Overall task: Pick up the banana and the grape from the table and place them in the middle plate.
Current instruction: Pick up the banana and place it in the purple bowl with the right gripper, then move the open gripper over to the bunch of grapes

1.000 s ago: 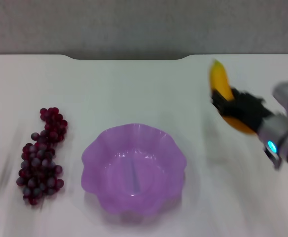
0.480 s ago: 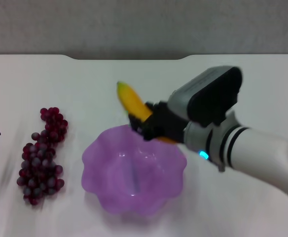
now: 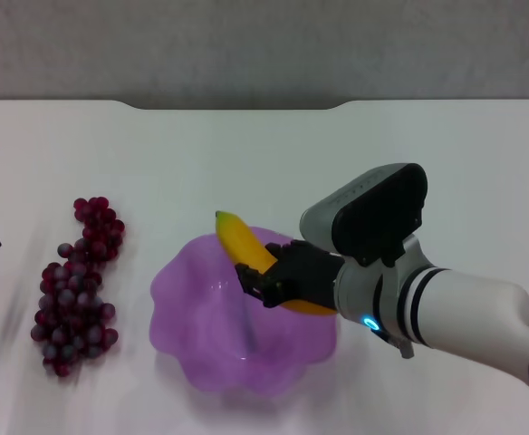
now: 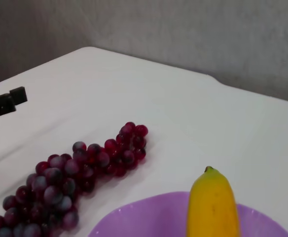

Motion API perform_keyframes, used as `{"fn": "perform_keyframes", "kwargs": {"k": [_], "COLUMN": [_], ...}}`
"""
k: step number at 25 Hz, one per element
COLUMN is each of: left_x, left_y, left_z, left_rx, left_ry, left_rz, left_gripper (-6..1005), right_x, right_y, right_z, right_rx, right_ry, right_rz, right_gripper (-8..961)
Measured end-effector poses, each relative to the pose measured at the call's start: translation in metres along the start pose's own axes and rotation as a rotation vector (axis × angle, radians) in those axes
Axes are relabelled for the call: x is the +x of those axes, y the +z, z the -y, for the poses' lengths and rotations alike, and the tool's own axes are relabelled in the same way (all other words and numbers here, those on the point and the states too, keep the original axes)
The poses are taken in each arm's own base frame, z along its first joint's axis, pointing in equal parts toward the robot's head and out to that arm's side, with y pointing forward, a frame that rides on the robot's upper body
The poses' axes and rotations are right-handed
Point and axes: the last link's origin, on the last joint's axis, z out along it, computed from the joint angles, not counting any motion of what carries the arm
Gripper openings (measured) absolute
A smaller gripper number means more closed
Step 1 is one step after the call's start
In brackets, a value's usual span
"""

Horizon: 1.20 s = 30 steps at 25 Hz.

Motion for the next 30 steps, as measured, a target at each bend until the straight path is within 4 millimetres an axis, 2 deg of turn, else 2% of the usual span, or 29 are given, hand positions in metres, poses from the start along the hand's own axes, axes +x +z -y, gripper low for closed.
{"fn": "perform_keyframes", "kwargs": {"k": [20, 25, 28, 30], "left_x": [0.0, -0.001, -0.001, -0.001], "left_y": [0.0, -0.001, -0.002, -0.002], "left_z": [0.0, 0.0, 0.001, 0.002], "left_rx": [0.0, 0.001, 0.003, 0.004], "left_ry": [-0.001, -0.001, 0.0, 0.0], "left_rz": [-0.001, 0.001, 0.002, 0.002], "left_gripper": [862, 862, 862, 862], "right_x": [0.003, -0.001, -0.013, -0.031], "right_y": [0.007, 0.008, 0.008, 0.005], "right_z": [0.001, 0.002, 0.004, 0.012], "right_rx": [-0.009, -0.008, -0.003, 0.013], "right_ry": [0.026, 0.023, -0.004, -0.022], "right_rz": [-0.077, -0.069, -0.033, 0.012], "right_gripper": [561, 788, 795, 799]}}
